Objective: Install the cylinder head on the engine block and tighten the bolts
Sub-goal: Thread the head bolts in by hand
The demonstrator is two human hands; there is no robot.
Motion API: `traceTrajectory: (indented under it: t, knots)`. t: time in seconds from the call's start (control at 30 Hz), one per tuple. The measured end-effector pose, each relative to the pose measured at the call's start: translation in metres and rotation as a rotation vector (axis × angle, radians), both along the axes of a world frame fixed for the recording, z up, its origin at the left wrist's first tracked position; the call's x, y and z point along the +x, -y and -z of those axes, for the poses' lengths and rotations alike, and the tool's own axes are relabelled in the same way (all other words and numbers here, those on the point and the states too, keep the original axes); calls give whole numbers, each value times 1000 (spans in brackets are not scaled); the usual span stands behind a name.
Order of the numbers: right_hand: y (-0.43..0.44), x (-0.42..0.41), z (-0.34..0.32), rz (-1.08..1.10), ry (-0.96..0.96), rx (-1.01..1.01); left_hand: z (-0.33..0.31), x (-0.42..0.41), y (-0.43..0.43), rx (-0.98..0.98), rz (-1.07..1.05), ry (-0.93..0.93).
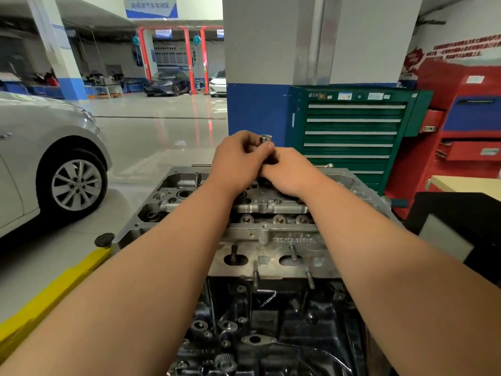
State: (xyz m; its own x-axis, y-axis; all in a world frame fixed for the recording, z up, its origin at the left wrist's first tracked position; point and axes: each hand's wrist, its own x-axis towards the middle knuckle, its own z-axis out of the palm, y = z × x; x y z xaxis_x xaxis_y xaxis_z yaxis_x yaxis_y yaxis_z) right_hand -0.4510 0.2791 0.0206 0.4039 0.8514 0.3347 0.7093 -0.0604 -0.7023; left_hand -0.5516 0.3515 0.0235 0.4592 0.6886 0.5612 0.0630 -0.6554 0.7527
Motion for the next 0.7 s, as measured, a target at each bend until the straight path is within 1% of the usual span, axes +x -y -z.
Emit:
traceTrajectory:
  t: [0.03, 0.1, 0.17, 0.2, 0.27, 0.3, 0.4, 0.47, 0.53, 0.6, 0.67, 0.7]
  knots:
    - [0, 2, 0, 3, -9, -1, 0, -1, 1, 0, 14, -8]
    - [0, 4, 1, 28, -5, 2, 0, -2, 3, -64, 53, -4]
    - [-2, 2, 2, 43, 27, -4, 0, -2, 6, -143, 94, 18]
    - [-3, 1, 1, 43, 67, -21, 1, -1, 6, -146, 92, 10]
    - [-5, -2, 0, 61, 152, -44, 2, 1, 7, -97, 53, -16]
    - [-5, -3, 0, 80, 154, -43, 2, 1, 7, -69, 20, -9]
    - [-3, -4, 0, 40, 56, -23, -1, -3, 5, -34, -6, 18]
    - [0, -2, 0, 5, 19, -22, -3, -5, 5, -38, 41, 1]
    - [0, 1, 0, 27, 19, -16, -2, -5, 5, -87, 98, 5]
    - [-2, 1, -1, 61, 68, -18, -1, -3, 6, -110, 103, 3]
    - [-4, 0, -1, 94, 153, -31, 1, 2, 5, -52, 45, -46]
    - [-5, -1, -1, 104, 152, -29, 1, 3, 5, -20, 8, -60]
